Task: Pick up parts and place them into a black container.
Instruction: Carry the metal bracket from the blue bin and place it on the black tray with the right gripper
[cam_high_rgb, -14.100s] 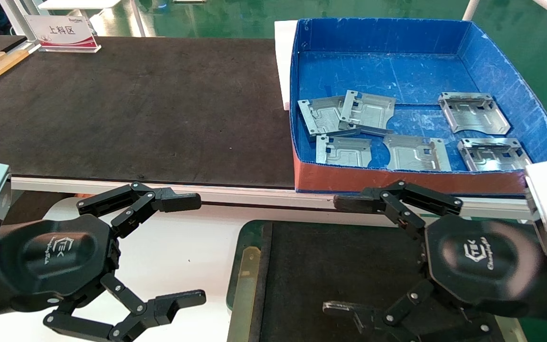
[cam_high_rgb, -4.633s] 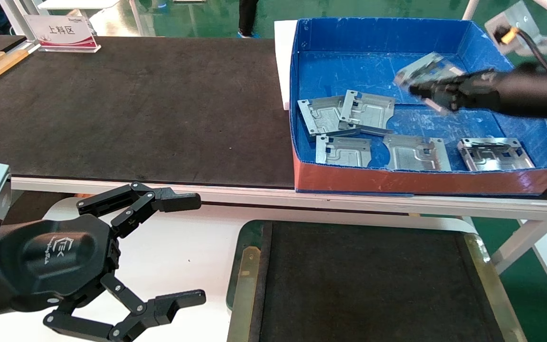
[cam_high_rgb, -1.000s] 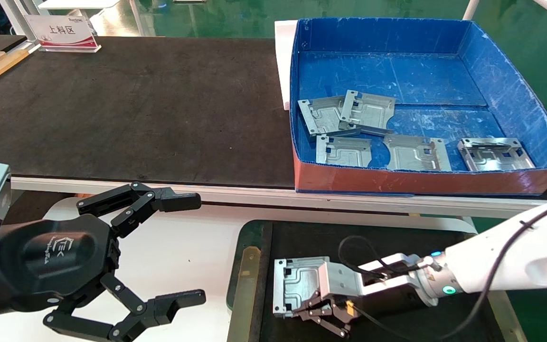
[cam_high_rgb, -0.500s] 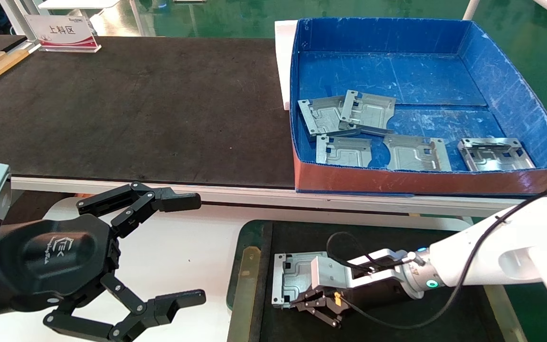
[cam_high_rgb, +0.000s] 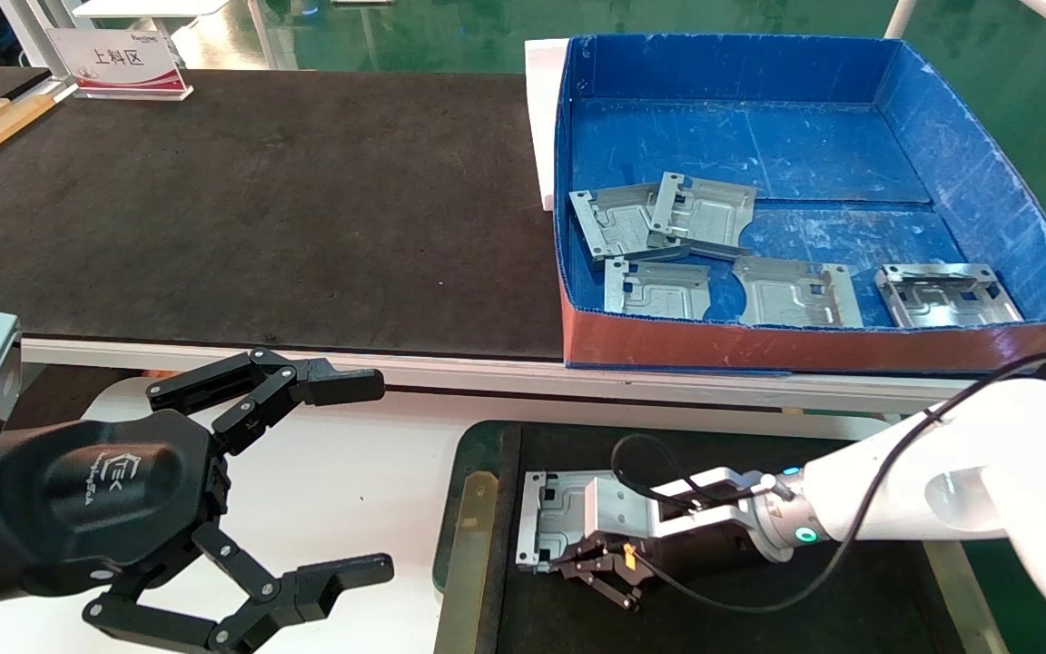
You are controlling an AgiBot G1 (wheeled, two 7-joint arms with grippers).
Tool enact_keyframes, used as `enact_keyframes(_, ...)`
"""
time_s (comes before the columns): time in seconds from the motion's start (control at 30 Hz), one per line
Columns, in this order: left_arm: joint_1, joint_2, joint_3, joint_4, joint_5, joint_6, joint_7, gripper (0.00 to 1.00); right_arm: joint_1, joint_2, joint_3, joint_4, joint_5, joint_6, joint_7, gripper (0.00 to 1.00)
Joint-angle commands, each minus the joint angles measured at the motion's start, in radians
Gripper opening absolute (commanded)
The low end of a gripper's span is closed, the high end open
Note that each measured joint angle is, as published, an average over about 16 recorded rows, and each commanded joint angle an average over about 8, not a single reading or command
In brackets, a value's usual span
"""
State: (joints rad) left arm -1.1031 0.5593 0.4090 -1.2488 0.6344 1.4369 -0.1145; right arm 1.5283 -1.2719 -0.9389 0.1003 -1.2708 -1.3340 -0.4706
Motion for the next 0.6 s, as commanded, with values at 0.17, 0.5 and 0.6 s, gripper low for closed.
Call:
enact_keyframes(0.17,0.000,0.000,0.000,0.000,0.000,0.000,0.000,1.00,0.010,-0.021,0.001,-0.036,0.001,0.021,-0.014,0.00)
enact_keyframes(0.5,0.000,0.000,0.000,0.000,0.000,0.000,0.000,1.00,0.015,-0.044,0.000,-0.066,-0.001,0.049,-0.027,0.00)
enact_keyframes(0.6,0.000,0.000,0.000,0.000,0.000,0.000,0.000,1.00,0.014,-0.047,0.002,-0.070,0.001,0.056,-0.030,0.00)
